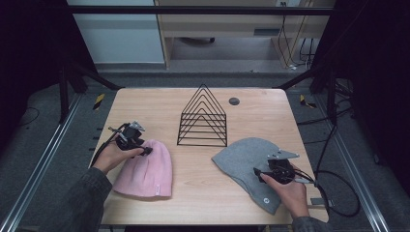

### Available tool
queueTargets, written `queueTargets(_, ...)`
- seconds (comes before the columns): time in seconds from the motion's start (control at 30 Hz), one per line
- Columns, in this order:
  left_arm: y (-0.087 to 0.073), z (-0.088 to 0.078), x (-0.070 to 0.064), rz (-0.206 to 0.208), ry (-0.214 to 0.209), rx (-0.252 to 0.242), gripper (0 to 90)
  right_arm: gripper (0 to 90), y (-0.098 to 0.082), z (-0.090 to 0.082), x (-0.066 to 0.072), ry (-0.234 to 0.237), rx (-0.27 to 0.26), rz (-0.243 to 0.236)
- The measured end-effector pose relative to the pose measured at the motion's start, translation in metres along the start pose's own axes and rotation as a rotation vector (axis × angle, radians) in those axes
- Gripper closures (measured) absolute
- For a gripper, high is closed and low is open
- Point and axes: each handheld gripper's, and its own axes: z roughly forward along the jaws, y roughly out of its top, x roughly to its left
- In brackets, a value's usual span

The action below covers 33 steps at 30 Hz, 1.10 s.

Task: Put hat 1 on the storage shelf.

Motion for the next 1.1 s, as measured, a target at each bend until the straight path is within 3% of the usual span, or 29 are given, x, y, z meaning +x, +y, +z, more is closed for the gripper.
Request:
queueTargets(0.07, 0.0, 0.002, -0.002, -0.004, -0.019, 0.016, 50.5, 30.6, 0.0, 0.001, 0.0, 0.003, 0.005, -0.002)
queueTargets(0.17, -0.002, 0.003, -0.003, -0.011, -0.048, -0.003, 64.7, 30.5, 0.0, 0.001, 0.0, 0.009, 0.002, 0.001)
queueTargets(0.3, -0.004, -0.005, -0.012, 0.001, 0.007, -0.031, 77.0, 30.6, 0.003, -0.001, 0.0, 0.016, -0.032, 0.022)
queueTargets(0.5, -0.001, -0.044, -0.032, 0.039, 0.092, -0.122, 78.9, 32.9, 0.016, -0.014, 0.006, 0.016, -0.114, -0.011)
queueTargets(0.7, 0.009, -0.093, -0.062, 0.132, 0.135, -0.205, 79.8, 35.6, 0.033, -0.035, 0.022, 0.016, -0.153, -0.083)
queueTargets(0.93, 0.024, -0.131, -0.089, 0.214, 0.166, -0.287, 79.9, 35.9, 0.067, -0.064, 0.068, 0.02, -0.165, -0.259)
queueTargets(1.1, 0.035, -0.152, -0.099, 0.236, 0.17, -0.336, 80.0, 35.6, 0.093, -0.068, 0.105, 0.096, -0.173, -0.308)
